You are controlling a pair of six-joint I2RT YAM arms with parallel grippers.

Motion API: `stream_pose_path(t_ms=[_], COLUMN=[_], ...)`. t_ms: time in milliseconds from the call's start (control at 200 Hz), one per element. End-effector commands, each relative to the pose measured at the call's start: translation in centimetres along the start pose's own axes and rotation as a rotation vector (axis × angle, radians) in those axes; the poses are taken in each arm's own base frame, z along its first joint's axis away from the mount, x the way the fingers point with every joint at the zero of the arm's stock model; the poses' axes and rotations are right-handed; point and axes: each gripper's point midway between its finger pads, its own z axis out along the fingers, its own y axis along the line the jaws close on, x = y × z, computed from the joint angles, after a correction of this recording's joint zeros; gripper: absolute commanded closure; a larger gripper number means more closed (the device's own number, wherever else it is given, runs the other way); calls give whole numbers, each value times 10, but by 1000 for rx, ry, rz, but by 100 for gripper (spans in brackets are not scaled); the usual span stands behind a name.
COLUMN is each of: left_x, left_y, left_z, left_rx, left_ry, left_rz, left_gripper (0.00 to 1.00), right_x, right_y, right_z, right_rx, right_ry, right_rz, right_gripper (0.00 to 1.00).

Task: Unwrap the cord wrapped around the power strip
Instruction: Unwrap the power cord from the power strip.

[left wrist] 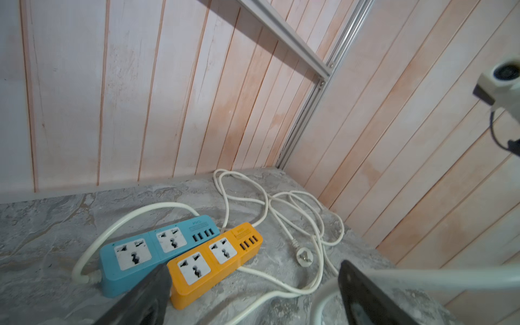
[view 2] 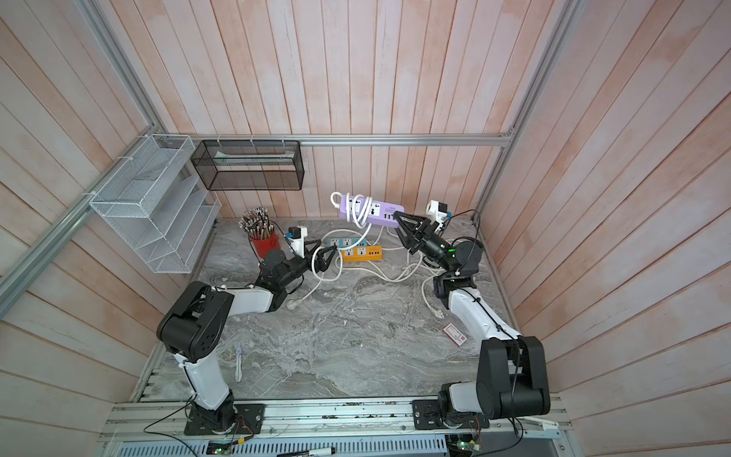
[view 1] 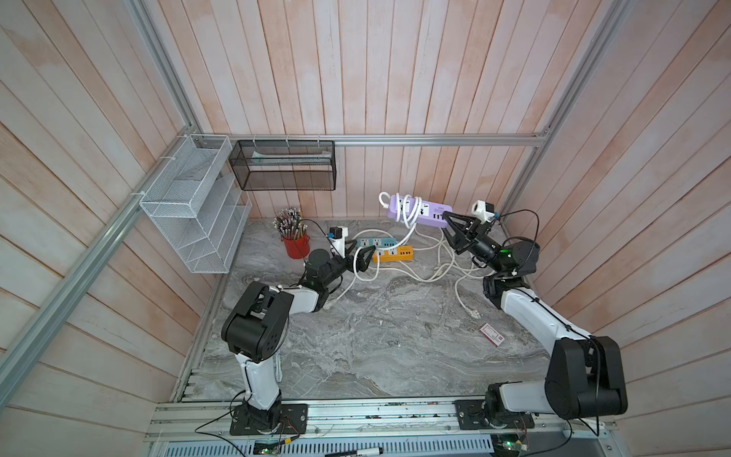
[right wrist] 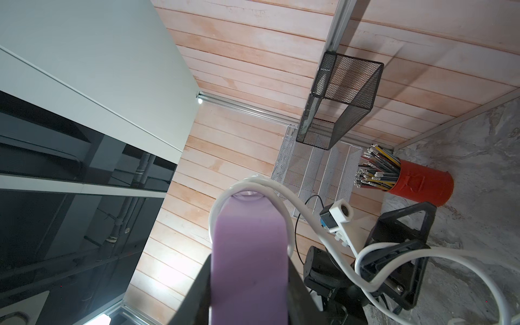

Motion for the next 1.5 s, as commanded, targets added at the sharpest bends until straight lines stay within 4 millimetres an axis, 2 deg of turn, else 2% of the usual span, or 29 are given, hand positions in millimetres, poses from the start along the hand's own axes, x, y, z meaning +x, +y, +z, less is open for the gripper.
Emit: stream_pose_path(t_ms=[0, 160, 250, 385, 485, 550, 600, 670, 780, 865, 915, 1045, 1135, 1370, 1495], left_x=[9, 9, 17, 36, 56, 56, 48, 20, -33, -59, -66, -71, -68, -53, -40], left_y=[23, 43, 50, 58, 77, 90, 87, 60, -3, -50, -72, -125, -149, -177, -178], left_z=[-8, -21, -27, -35, -41, -46, -48, -46, -45, -43, -39, -24, -14, 5, 22], left_rx=[-143, -274, -311, -338, -428, -494, -475, -355, -92, 114, 192, 357, 421, 492, 448], left_ry=[110, 202, 280, 378, 469, 470, 427, 295, 70, -28, -54, -76, -83, -102, -101], left_rz=[125, 266, 299, 278, 241, 219, 189, 160, 99, 52, 52, 49, 41, 4, 7], left_gripper=[7, 8, 8, 8, 8, 8, 7, 5, 0, 0, 0, 0, 0, 0, 0], right_x=[-5, -15, -19, -22, -22, -21, -21, -20, -18, -17, -16, -13, -11, -5, -2], right_y=[35, 44, 49, 54, 57, 57, 55, 50, 45, 45, 45, 46, 46, 52, 55], right_z=[2, -4, -5, -2, -1, -1, -1, -3, -4, -1, 2, 9, 12, 18, 22], right_rx=[-70, -67, -66, -66, -68, -66, -56, -34, -27, -31, -34, -38, -39, -55, -65], right_ry=[0, -24, -30, -30, -28, -25, -26, -32, -38, -36, -33, -21, -15, -3, 7], right_rz=[-85, -108, -120, -132, -134, -136, -135, -135, -128, -129, -128, -132, -131, -133, -135], right_gripper=[77, 77, 77, 77, 77, 77, 77, 77, 77, 77, 77, 77, 77, 77, 77])
